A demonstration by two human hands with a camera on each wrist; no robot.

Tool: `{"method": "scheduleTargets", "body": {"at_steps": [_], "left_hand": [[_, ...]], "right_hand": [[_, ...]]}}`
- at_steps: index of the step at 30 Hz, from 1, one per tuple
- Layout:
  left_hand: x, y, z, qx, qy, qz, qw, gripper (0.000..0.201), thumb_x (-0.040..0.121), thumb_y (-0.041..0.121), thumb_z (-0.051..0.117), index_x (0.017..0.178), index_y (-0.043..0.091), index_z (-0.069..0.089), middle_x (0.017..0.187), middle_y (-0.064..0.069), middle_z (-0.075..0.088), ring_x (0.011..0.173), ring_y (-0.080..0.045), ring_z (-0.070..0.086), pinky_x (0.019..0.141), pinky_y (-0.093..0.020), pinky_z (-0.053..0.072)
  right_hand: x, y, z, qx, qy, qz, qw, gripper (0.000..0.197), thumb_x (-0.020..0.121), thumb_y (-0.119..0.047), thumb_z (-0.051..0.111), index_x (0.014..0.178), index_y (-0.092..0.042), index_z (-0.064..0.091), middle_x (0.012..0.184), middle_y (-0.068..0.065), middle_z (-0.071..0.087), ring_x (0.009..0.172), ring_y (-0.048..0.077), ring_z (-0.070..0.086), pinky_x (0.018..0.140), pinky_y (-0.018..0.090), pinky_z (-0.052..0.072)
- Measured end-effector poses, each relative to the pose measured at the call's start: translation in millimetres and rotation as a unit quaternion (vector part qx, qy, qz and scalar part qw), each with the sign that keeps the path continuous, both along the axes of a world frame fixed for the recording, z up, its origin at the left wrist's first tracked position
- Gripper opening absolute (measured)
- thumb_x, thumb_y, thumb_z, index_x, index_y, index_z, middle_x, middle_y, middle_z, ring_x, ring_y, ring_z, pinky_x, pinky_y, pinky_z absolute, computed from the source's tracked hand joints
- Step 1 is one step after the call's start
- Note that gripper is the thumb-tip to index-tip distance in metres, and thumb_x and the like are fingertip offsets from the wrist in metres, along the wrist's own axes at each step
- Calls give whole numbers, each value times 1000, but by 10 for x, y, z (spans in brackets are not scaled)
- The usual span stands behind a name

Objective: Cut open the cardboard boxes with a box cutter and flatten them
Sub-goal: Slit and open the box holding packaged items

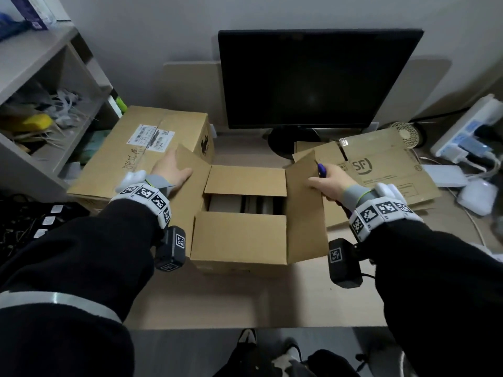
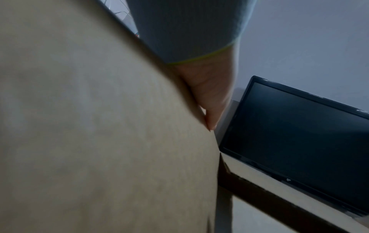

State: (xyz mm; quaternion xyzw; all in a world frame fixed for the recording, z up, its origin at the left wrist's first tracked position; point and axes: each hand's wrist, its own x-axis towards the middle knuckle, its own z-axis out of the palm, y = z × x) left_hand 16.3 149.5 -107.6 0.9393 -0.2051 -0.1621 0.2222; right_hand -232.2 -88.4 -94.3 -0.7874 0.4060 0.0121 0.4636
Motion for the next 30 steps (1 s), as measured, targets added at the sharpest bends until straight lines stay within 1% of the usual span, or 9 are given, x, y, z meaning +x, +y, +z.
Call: {"method": "scheduleTargets", "body": {"at_steps": [4,8,11,14,18,21,23,26,30], "left_hand": [[-32,-4,3,-5,2,7,1000,60,92,25,59,142,6,33,134,-19,51,121,-36,49,100,-40,39],[-91,-1,49,-23,-5,8,1000,63,93,22,58,146,7,28,139,-18,47,125,-35,46,102,-37,37],[-116,0,68,-36,3,21,999,61,92,22,59,145,8,31,138,-17,49,125,-34,47,103,-38,36],[-109,-37,128,-44,45,23,998,54,91,23,61,138,6,40,133,-13,53,119,-33,51,100,-39,39],[-158,-204,383,-93,13,0,996,58,90,20,61,143,8,37,143,-12,44,130,-29,43,106,-37,34],[-297,-349,648,-67,-112,-35,991,47,88,26,59,133,17,48,140,-12,41,133,-33,33,108,-39,27],[-409,-462,741,-75,-137,-111,982,28,89,26,59,115,17,59,125,-11,52,121,-32,44,98,-36,34],[-673,-569,709,-66,-42,-247,966,7,91,21,57,94,16,60,100,-3,63,97,-22,58,83,-28,42],[-931,-583,368,89,57,-322,941,25,90,26,59,104,8,68,100,-6,66,91,-20,58,81,-28,44]], "right_hand": [[-156,-31,-173,-2,-27,-38,999,33,87,-28,66,102,0,58,90,11,60,79,20,56,72,35,53],[-238,-33,-238,-36,0,-40,999,29,87,-39,65,88,-12,55,88,5,59,81,19,55,71,28,44],[-266,-56,-166,-42,17,-21,999,43,85,-50,64,104,-12,58,96,3,61,85,18,56,64,25,43],[-204,-73,5,-49,18,12,999,56,82,-52,66,117,-10,55,98,2,58,88,17,55,74,28,45],[-4,-45,365,-96,-1,84,992,81,82,-38,72,147,-16,28,132,8,50,113,20,53,88,27,45],[162,48,609,-127,-73,84,986,63,86,-30,68,140,-19,39,98,-2,57,82,10,55,72,21,45],[299,192,713,-158,-80,113,978,40,90,-28,62,127,-18,54,85,-5,56,76,10,55,68,23,44],[519,488,719,-223,5,192,956,25,89,-23,56,111,-13,64,100,5,65,92,21,61,81,31,51],[675,720,456,-234,172,257,922,16,83,-18,60,97,-11,65,88,4,61,80,22,60,66,27,46]]}}
